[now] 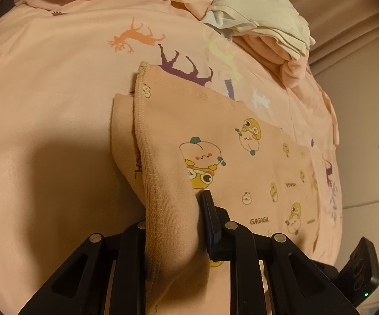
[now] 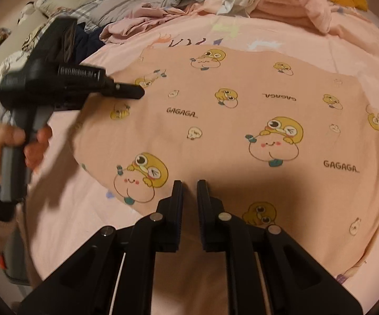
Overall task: Fold small clothes
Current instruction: 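Fold the held side edge over the shirt with the left tool and open it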
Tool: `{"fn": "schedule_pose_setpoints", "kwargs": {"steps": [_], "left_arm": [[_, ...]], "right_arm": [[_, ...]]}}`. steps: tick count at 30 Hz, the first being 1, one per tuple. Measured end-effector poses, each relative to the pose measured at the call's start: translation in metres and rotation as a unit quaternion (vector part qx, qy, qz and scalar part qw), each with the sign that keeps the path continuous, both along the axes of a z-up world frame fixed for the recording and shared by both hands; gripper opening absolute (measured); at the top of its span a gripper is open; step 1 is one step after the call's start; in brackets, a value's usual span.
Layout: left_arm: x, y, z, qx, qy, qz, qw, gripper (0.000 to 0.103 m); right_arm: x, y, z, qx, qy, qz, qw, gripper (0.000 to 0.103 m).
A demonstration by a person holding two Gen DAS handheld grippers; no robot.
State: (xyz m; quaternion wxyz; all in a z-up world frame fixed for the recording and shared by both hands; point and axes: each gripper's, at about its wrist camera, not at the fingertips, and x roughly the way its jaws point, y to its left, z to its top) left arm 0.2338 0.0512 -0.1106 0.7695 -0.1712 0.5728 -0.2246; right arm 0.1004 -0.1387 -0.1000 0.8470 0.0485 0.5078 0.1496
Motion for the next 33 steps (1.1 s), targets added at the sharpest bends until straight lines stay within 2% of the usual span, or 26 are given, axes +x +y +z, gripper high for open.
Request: {"fn": "schedule_pose_setpoints", "kwargs": {"steps": [3,9,13,16,19,24,27,28,30,33], "left_arm": [[-0.003,-0.003,0.013,0.015,-0.012,0.006,0.9998,0.012],[-0.015,-0.035,0.061,0.051,-0.069,-0.017,0.9962,0.011],[-0.023,-0.078,0.088,0.074,-0.086,-0.052,0.9921,0.01],[-0.028,-0.115,0.094,0.096,-0.097,-0.076,0.9877,0.01],[-0.032,-0.143,0.088,0.118,-0.096,-0.094,0.9839,0.01],[-0.036,-0.192,0.06,0.158,-0.063,-0.128,0.977,0.011],[-0.039,-0.205,0.048,0.177,-0.049,-0.135,0.9737,0.014],[-0.041,-0.206,0.046,0.179,-0.045,-0.136,0.9734,0.02],[-0.042,-0.208,0.042,0.171,-0.03,-0.139,0.9749,0.024],[-0.045,-0.211,0.045,0.184,-0.039,-0.147,0.971,0.025]], "right_arm": [[-0.001,-0.006,0.003,0.025,0.0,-0.016,1.0,0.013],[-0.008,-0.038,0.02,0.082,-0.043,-0.063,0.994,0.013],[-0.01,-0.075,0.023,0.13,-0.047,-0.118,0.983,0.013],[-0.014,-0.106,0.023,0.175,-0.052,-0.161,0.97,0.013],[-0.022,-0.132,0.022,0.21,-0.056,-0.197,0.956,0.013],[-0.038,-0.163,0.017,0.238,-0.057,-0.235,0.941,0.015],[-0.044,-0.172,0.014,0.244,-0.054,-0.247,0.936,0.021],[-0.046,-0.175,0.013,0.247,-0.052,-0.249,0.935,0.023],[-0.049,-0.181,0.011,0.256,-0.05,-0.253,0.932,0.025],[-0.051,-0.187,0.012,0.268,-0.051,-0.26,0.926,0.031]]}}
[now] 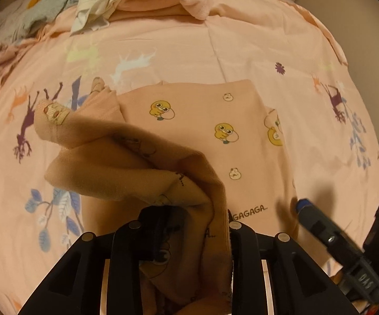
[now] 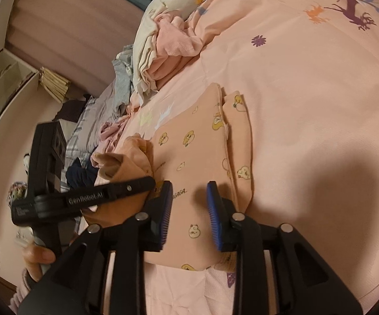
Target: Fold small clothes
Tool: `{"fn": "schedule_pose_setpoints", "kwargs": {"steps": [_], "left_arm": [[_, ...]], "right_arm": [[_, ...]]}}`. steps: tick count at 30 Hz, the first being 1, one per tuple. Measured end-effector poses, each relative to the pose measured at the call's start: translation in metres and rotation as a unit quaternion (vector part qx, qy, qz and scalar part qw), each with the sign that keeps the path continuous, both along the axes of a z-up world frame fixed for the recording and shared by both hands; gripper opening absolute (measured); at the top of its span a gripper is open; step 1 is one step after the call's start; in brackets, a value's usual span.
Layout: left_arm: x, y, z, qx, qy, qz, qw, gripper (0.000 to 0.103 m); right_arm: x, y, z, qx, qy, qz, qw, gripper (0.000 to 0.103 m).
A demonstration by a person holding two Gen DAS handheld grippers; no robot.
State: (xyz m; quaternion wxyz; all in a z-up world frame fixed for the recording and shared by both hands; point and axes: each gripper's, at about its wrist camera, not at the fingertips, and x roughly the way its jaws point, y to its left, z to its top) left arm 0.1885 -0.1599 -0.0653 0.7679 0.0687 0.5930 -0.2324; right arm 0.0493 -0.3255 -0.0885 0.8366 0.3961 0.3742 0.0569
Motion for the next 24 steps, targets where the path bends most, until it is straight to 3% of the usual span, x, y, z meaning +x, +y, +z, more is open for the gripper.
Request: {"fn": "schedule_pose_setpoints", "kwargs": {"steps": [3,6,12,16,24], "left_arm": [[-0.003,-0.002,0.005,0.0,-0.002,-0.007,1.0,0.029],[-0.004,-0.004,0.01,-0.036,0.016,-0.018,0.9991,0.052],[-0.011,-0.006,0.029,-0.06,-0.009,-0.024,0.9979,0.053],[-0.001,0.022,0.034,-0.076,-0.006,0.008,0.997,0.053],[0.0,0.1,0.02,-0.091,0.004,0.068,0.9935,0.053]], "right_arm": [[0.0,-0.004,0.003,0.003,-0.006,-0.005,1.0,0.033],[0.0,-0.006,0.007,0.006,-0.011,-0.008,1.0,0.035],[-0.001,-0.007,0.008,0.017,-0.012,-0.01,1.0,0.037],[0.002,0.0,0.006,0.027,-0.012,0.008,1.0,0.041],[0.034,0.03,0.005,-0.003,0.008,0.054,0.998,0.043]]}}
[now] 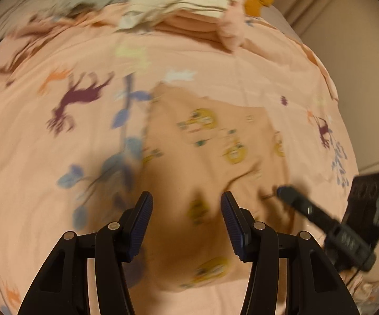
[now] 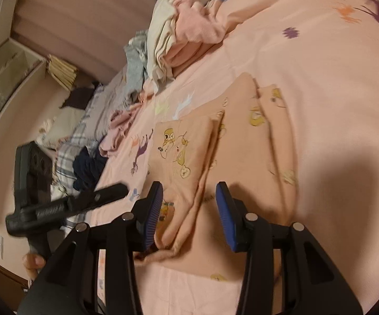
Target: Fold small clothes
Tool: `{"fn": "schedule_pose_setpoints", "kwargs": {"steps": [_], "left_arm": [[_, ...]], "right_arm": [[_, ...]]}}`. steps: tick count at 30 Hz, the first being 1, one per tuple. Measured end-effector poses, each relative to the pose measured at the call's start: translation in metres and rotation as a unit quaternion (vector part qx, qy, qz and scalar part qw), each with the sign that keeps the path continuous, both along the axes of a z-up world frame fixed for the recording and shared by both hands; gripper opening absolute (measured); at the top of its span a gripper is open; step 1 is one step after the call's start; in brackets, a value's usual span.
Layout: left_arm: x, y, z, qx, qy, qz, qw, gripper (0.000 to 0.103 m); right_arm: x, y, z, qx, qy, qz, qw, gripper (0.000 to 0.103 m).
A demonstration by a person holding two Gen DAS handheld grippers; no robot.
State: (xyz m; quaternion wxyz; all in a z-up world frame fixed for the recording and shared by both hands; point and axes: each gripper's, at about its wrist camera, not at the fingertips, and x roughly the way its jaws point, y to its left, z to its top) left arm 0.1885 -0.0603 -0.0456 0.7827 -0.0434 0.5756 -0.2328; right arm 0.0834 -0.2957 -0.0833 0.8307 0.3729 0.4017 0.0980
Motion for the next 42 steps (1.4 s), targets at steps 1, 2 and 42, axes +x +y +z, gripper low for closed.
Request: {"fn": "schedule_pose_setpoints", "kwargs": {"steps": [1,2,42], "left_arm": [[-0.001,0.007,-0.002,-0.001,0.001,0.006,1.0,0.053],[-0.003,0.017,-0.006,-0.004,0.003,0.013,0.9999,0.053],[-0.029,-0.045,-0.017,-0.005,-0.032,-0.091,0.9953,0.053]], "right_arm": [[0.006,0.003,-0.001,-0.007,0.005,0.004,1.0,0.043],[0.015,0.008,-0.003,-0.018,0.014,0.009,1.0,0.044],[0.025,-0.043,0.028,-0.176,0.003,-0.056,0.983,0.017]]}}
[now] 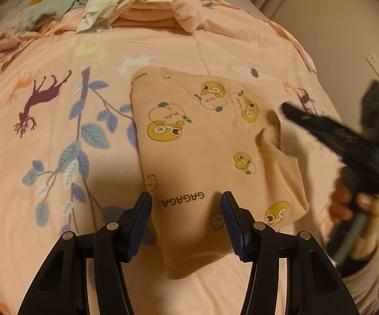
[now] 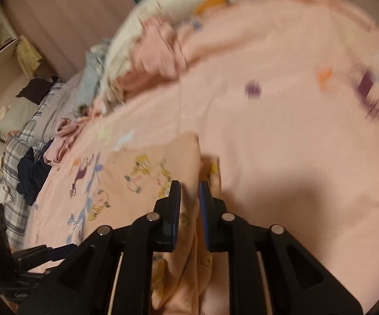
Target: Fold small clothes
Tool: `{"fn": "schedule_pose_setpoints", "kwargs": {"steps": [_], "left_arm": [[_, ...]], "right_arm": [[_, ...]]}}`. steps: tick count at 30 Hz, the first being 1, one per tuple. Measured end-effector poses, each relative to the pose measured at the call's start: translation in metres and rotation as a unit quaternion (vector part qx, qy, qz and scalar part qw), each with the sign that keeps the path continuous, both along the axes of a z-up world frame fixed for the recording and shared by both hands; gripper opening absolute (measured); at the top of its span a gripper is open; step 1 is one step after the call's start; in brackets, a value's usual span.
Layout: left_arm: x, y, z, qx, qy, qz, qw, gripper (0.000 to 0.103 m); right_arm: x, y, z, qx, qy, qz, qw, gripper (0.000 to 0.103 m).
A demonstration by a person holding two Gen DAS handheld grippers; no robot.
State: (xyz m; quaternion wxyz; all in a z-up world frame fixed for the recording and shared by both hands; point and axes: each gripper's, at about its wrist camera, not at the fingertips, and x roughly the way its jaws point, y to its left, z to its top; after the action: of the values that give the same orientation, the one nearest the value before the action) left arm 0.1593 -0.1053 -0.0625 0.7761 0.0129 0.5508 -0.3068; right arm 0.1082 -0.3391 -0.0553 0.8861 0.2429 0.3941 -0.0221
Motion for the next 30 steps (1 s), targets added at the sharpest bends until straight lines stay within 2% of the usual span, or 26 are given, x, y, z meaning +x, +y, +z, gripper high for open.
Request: {"fn": "schedule_pose_setpoints", "kwargs": {"steps": [2,4,6,8,12,17,21,24,28,30], "left_arm": [[-0.003,-0.002,0.0,0.001,-0.003,-0.004,1.0,0.053],[-0.005,-0.004,-0.002,0.002,-0.006,-0.005,1.0,0.053],[-0.008,-0.005,-0.003,0.005,-0.014,-0.004,0.9999,0.053],[-0.009,-0.005,-0.006,0.006,-0.019,-0.003,0.9998,0.053],[-0.015,-0.005,-0.013,0.019,-0.027,-0.007,0.9994,0.053],[-0.019,-0.006,-0.022,0.029,-0.036,-0.008,0.9989,0.053],[-0.024,-0.001,-0.02,0.029,-0.036,-0.01,0.9989,0.053],[-0.033,0.005,-0.018,0.025,-0.035,-0.015,0.999,0.053],[-0.043,0.005,-0.02,0.036,-0.051,-0.026,0.9977,0.053],[-0.044,0.003,-0.026,0.038,-0.046,-0.027,0.9979,0.053]], "right_arm": [[-0.014,0.009,0.019,0.028,-0.038,0.042,0.998,0.017],[-0.024,0.025,0.029,0.034,-0.057,0.082,0.994,0.017],[-0.031,0.044,0.029,0.023,-0.049,0.116,0.992,0.013],[-0.034,0.055,0.017,0.013,-0.02,0.131,0.991,0.013],[-0.048,0.057,-0.012,-0.044,0.035,0.117,0.992,0.012],[-0.068,0.045,-0.037,-0.038,0.063,0.103,0.992,0.009],[-0.081,0.043,-0.039,-0.02,0.054,0.094,0.994,0.01],[-0.09,0.046,-0.033,-0.01,0.044,0.091,0.995,0.016],[-0.104,0.053,-0.019,-0.01,0.003,0.105,0.994,0.016],[-0.103,0.056,-0.022,-0.015,0.011,0.107,0.994,0.016]]}}
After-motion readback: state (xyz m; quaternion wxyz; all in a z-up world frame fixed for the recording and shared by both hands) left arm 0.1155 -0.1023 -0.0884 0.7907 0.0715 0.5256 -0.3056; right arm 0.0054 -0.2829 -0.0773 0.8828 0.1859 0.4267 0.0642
